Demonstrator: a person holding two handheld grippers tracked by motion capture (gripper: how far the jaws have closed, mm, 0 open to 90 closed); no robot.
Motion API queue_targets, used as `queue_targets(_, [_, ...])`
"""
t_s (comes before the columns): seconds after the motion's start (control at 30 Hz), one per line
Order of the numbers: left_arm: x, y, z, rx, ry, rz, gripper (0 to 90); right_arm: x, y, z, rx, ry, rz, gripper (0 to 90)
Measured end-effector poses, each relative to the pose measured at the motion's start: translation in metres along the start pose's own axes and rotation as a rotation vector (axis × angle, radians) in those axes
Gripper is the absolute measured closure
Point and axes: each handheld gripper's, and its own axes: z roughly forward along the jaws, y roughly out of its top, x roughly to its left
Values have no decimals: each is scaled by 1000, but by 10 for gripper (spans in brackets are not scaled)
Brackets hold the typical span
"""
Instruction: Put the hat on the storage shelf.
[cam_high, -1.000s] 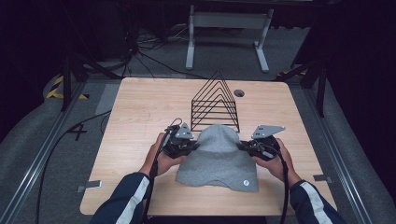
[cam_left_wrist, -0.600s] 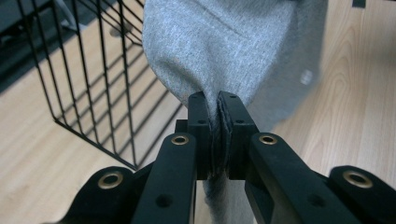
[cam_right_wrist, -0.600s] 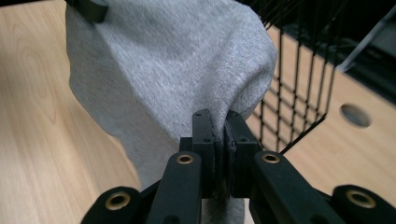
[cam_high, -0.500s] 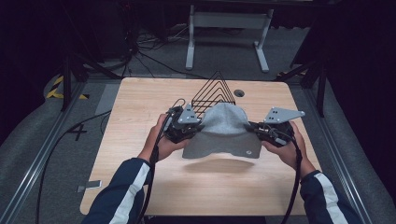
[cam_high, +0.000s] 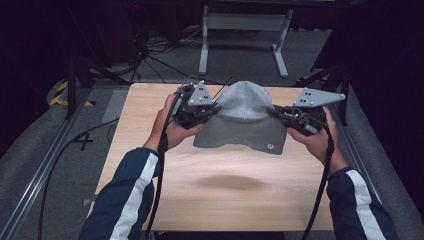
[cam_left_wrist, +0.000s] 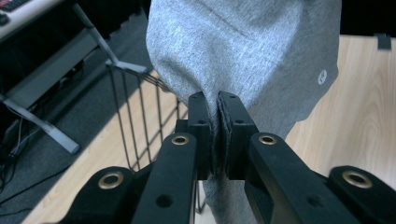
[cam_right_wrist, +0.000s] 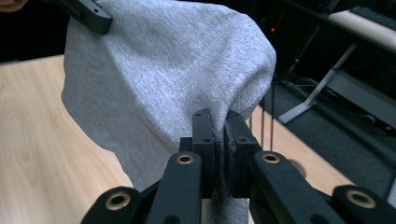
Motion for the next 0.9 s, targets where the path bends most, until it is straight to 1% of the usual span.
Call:
queue_targets(0.03, [3,3,0,-9,7,-4,845,-2,5,-1,-6,-8,-2,852])
queue_targets(0.07, [3,3,0,-9,7,-4,845,-5,9,-1,-12,-14,2,852])
queue_targets(0.1, [10,10,-1,-18,20,-8,845,-7,14,-2,-19,-20,-3,852])
queue_targets(0.17, [17,19,-2,-28,36,-15,845,-13,25,-3,-30,-33,-4,852])
queue_targets(0.23, [23,26,-3,-33,42,-13,845,-17,35,-2,-36,-49,-10,852])
queue_targets(0.27, [26,31,-3,-41,53,-9,845,-20,40,-1,-38,-62,-16,852])
queue_targets(0.3, [26,31,-3,-41,53,-9,845,-20,40,-1,-38,-62,-16,852])
queue_targets(0.33, [29,35,-3,-47,58,-16,845,-23,45,0,-44,-69,-14,852])
queue_targets(0.4, [38,44,-3,-58,72,-15,845,-32,58,4,-49,-92,-17,852])
queue_targets(0.47, [43,49,-1,-55,79,-15,845,-37,63,7,-51,-102,-15,852])
queue_targets(0.5, [43,49,-1,-55,79,-15,845,-40,66,9,-50,-107,-12,852])
queue_targets(0.53, [48,53,2,-47,89,-17,845,-43,70,11,-48,-115,-12,852])
queue_targets(0.57, [48,53,2,-47,89,-17,845,-43,70,11,-48,-115,-12,852])
queue_targets(0.63, [59,57,7,-41,90,-21,845,-49,76,17,-50,-124,-8,852])
queue_targets(0.67, [59,57,7,-41,90,-21,845,-49,76,17,-50,-124,-8,852])
queue_targets(0.7, [62,58,10,-42,93,-32,845,-51,78,20,-49,-124,-8,852])
queue_targets(0.73, [66,58,13,-42,86,-38,845,-53,79,23,-47,-129,-11,852])
queue_targets(0.77, [68,58,16,-31,98,-41,845,-54,80,26,-46,-132,-12,852])
queue_targets(0.8, [70,57,18,-29,99,-41,845,-57,80,31,-38,-133,-10,852])
queue_targets(0.83, [73,57,20,-25,91,-50,845,-58,80,34,-33,-133,-7,852])
queue_targets(0.87, [76,56,22,-23,103,-48,845,-60,80,37,-30,-132,-1,852])
queue_targets(0.9, [79,55,24,-21,104,-53,845,-62,80,40,-30,-133,2,853])
